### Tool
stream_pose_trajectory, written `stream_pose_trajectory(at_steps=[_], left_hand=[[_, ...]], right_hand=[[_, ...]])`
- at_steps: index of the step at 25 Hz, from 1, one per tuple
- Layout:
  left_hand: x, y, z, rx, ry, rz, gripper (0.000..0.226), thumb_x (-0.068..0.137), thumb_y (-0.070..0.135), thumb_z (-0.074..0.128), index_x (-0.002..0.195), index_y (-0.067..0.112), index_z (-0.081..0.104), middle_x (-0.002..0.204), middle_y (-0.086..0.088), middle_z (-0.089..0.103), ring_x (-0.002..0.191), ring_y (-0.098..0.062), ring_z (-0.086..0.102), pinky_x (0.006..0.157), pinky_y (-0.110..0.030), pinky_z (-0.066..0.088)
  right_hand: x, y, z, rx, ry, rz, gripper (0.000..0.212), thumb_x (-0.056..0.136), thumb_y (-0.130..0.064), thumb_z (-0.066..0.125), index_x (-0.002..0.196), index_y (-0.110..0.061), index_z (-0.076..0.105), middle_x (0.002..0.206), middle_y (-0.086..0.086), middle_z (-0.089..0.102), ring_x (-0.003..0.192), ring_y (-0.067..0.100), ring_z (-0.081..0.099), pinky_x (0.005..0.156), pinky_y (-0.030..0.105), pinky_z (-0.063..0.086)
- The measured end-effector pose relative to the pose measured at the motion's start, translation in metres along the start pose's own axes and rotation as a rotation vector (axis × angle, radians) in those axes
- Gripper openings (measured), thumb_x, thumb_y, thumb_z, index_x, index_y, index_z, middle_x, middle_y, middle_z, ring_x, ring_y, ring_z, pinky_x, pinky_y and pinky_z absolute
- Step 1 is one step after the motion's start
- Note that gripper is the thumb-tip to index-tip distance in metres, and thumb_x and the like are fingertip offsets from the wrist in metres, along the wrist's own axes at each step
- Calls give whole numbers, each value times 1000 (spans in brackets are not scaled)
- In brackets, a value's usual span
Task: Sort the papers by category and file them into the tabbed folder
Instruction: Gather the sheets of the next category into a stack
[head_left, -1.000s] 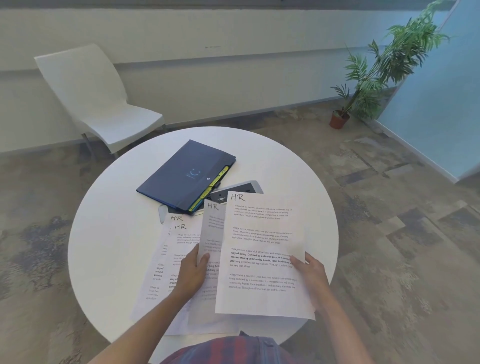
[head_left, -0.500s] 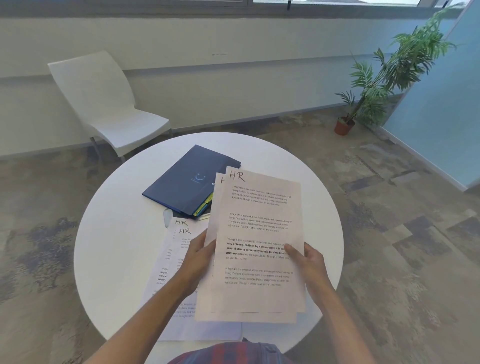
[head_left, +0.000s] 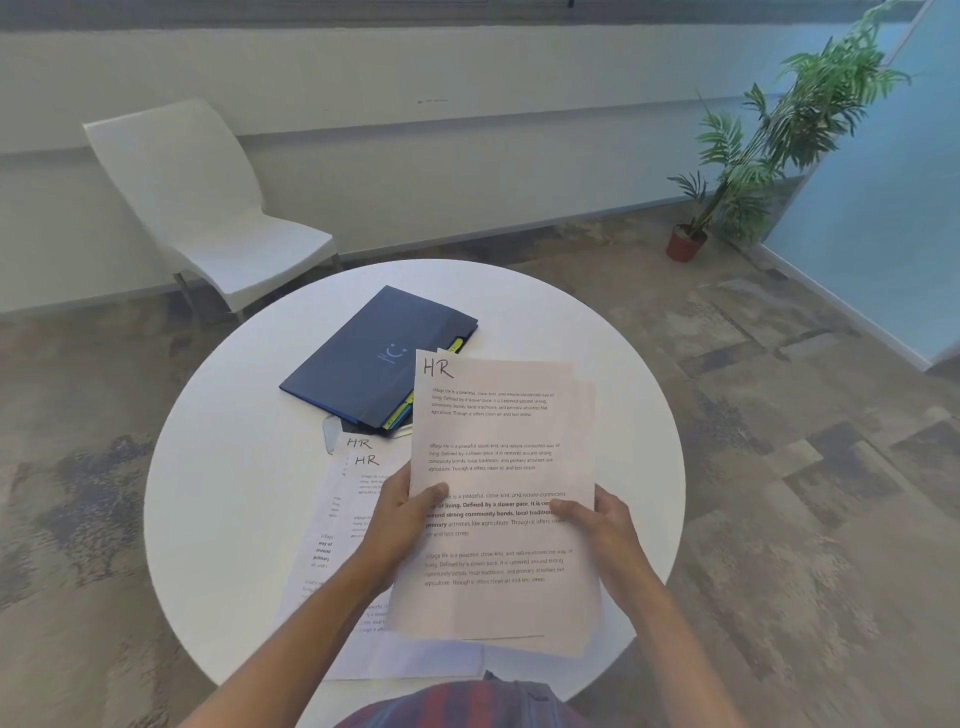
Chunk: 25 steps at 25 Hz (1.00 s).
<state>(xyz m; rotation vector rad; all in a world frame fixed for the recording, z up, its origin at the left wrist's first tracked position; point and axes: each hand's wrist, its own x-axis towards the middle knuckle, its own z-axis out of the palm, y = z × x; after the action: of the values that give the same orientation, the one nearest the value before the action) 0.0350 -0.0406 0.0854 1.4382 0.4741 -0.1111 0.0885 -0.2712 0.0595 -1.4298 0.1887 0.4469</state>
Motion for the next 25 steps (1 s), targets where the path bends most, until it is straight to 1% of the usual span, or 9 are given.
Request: stream_pose_trajectory(at_steps=[4,8,14,17,18,19,21,23,25], left_hand=[[1,0,-4,-80,44,-29,19,97,6,54,110,15,65,96,-6,77,83,-28,75,64,-34,60],[1,0,-6,-73,22,-57,16,95,10,59,110,12,66,99,-10,77,86,-30,75,67,-37,61],[3,-5,-9,-83,12,-64,17,97,9,55,108,14,66,97,-10,77,84,-29,75,66,-36,60],[7,-13,-10,-93,25,-91,17,99,17,53,108,16,67,98,-7,77,87,-27,74,70,-37,59],[9,-19,-13,-20,63,-86,19,100,26,51,106,17,68,98,-3,77,89,-25,73,73,-36,58],[15,-28,-19,130,130,-61,28,100,38,48,104,18,68,98,0,76,92,-23,72,78,-36,56],[25,-52,-40,527,270,-39,52,95,61,37,109,21,68,106,2,71,101,-22,66,86,-39,51],[33,-78,-64,877,374,-162,68,93,68,32,126,15,59,126,-5,62,117,-27,56,96,-42,43],[38,-98,-81,1114,406,-274,79,89,72,34,133,9,51,138,-10,50,128,-30,44,101,-46,37]], right_hand=[[-3,6,3,-28,-4,25,21,95,-14,63,112,-5,71,106,12,76,96,30,74,79,37,60],[0,10,4,-35,40,24,21,96,-13,61,112,-3,71,105,11,77,97,29,74,81,38,60],[1,9,4,28,-41,93,23,95,-12,61,115,-3,69,108,15,75,99,34,73,73,36,60],[4,14,7,1,15,73,21,95,-11,62,114,-6,70,107,13,76,96,31,74,76,38,60],[5,15,6,-7,47,62,20,95,-10,62,113,-8,71,106,11,77,96,29,74,77,38,60],[6,16,5,-9,79,52,20,95,-10,63,113,-9,71,105,9,77,95,28,74,78,39,59],[8,18,0,-10,125,34,20,95,-10,63,113,-11,71,103,6,78,94,26,74,78,37,59],[9,20,-6,-24,157,20,21,95,-11,63,114,-12,71,104,3,78,96,24,74,80,37,58],[10,22,-10,-31,183,18,21,95,-12,63,114,-13,71,105,2,77,99,24,73,84,39,57]])
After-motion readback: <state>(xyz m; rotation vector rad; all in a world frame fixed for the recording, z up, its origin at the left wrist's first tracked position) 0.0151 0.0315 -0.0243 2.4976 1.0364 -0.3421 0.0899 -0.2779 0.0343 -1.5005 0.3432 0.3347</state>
